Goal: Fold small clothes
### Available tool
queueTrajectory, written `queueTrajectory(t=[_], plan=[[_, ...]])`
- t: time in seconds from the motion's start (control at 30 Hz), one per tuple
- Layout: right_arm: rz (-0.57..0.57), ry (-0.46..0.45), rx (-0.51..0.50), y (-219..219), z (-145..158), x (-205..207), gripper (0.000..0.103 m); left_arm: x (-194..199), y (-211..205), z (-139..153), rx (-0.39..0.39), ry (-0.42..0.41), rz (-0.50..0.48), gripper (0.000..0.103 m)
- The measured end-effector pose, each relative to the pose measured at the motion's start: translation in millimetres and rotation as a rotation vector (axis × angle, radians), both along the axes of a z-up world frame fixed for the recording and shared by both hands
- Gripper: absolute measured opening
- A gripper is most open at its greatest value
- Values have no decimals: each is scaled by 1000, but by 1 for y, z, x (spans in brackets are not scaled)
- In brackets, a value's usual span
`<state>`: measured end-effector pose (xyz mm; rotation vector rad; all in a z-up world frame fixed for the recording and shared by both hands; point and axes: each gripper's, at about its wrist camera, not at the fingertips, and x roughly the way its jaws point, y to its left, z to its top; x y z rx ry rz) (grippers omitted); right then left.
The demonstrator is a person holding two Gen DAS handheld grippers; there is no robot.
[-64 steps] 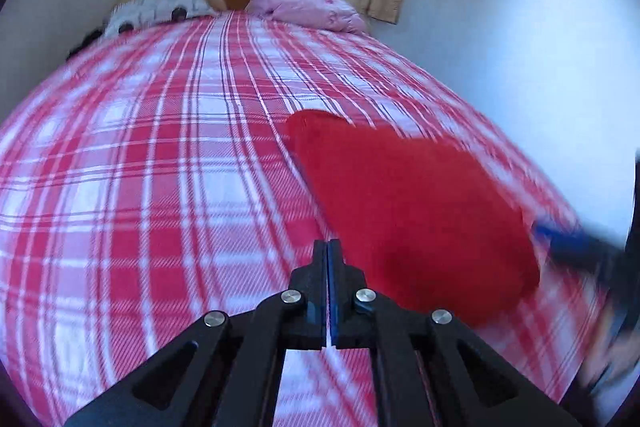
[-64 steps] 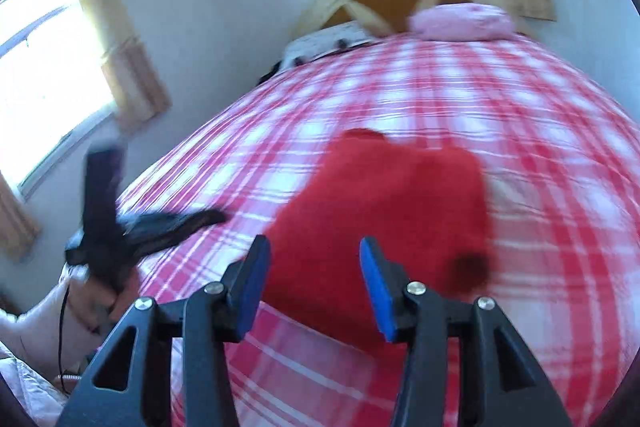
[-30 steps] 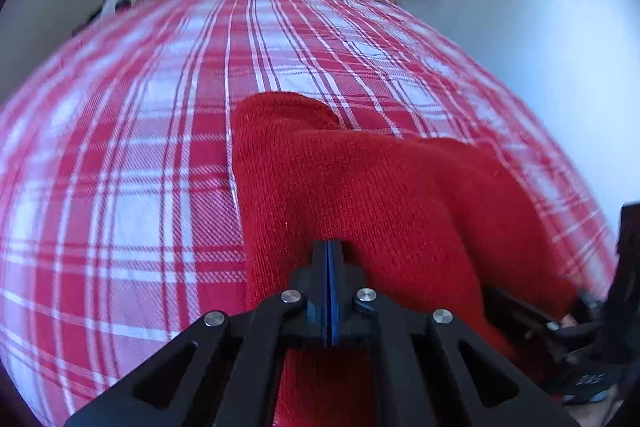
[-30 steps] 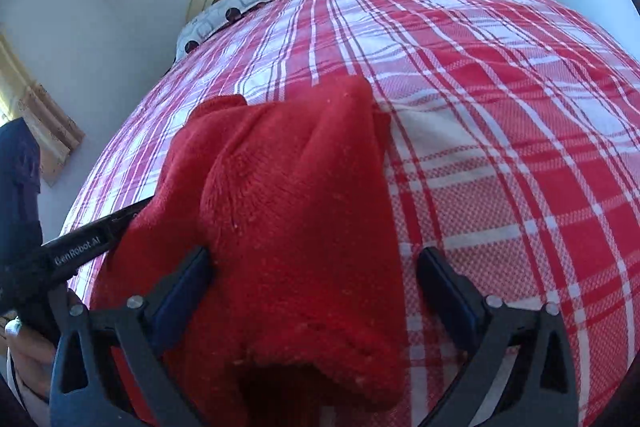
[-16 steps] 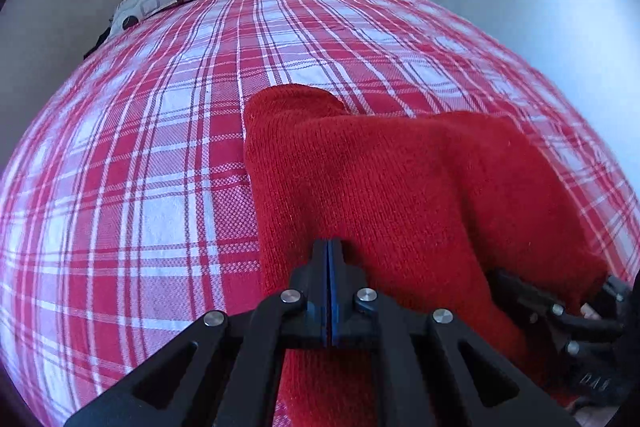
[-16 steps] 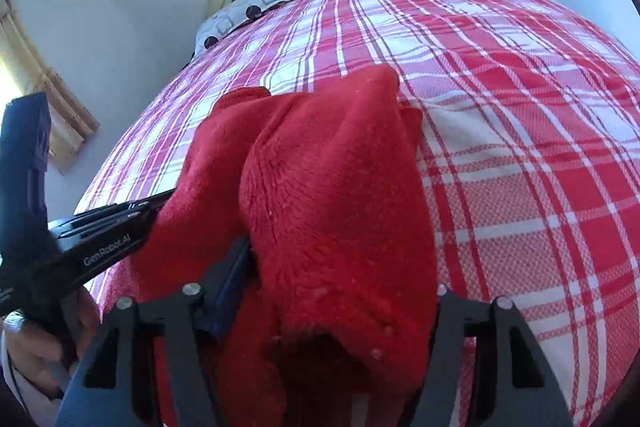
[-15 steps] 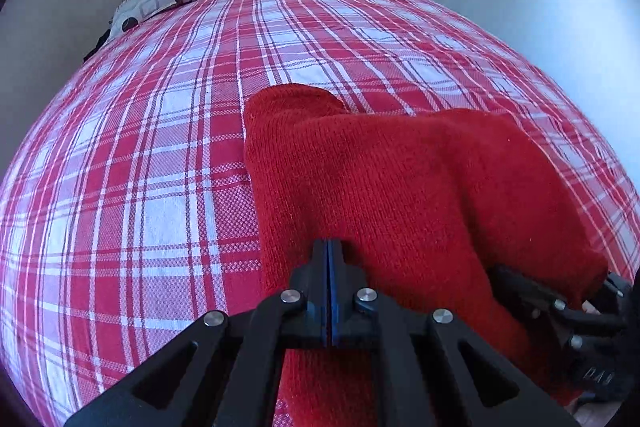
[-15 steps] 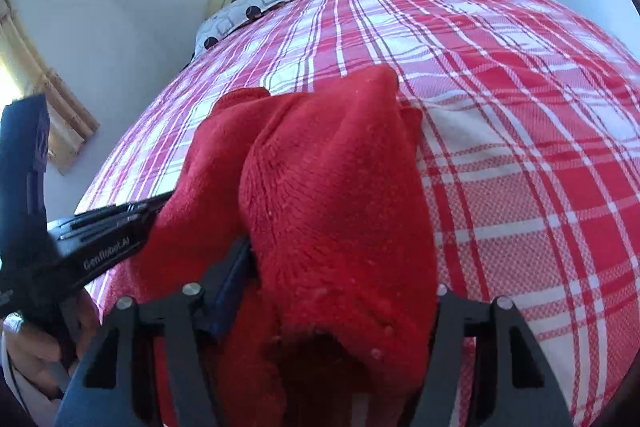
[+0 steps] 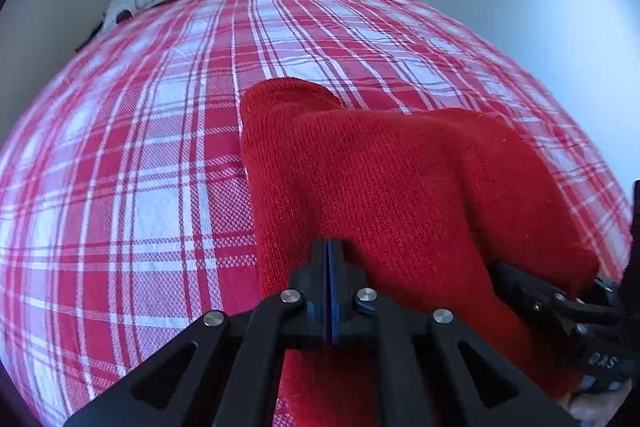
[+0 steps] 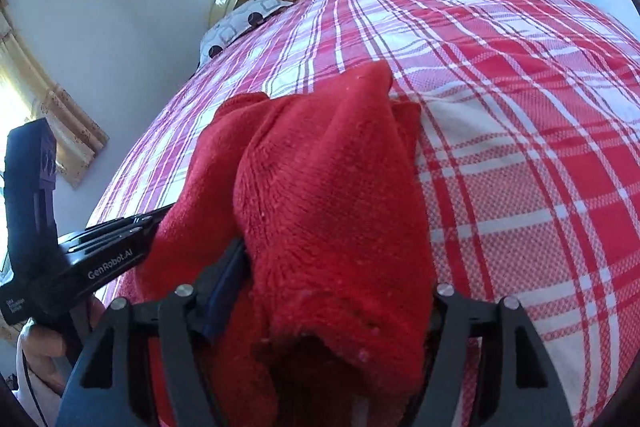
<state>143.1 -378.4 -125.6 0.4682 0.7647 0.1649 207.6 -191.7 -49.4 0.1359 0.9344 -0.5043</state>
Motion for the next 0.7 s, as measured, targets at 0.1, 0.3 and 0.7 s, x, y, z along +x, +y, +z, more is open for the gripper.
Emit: queueTrajectory(t=[0.1, 0.3, 0.7], plan=[[1, -5, 8, 0, 0, 0, 71, 8, 16, -5, -108, 79, 25, 1], [-2, -5, -2, 1, 0, 1, 68, 3, -1, -2, -34, 38, 36, 0], [-41, -83, -127, 30, 31, -16, 43, -21, 20, 29, -129, -131, 42, 0]])
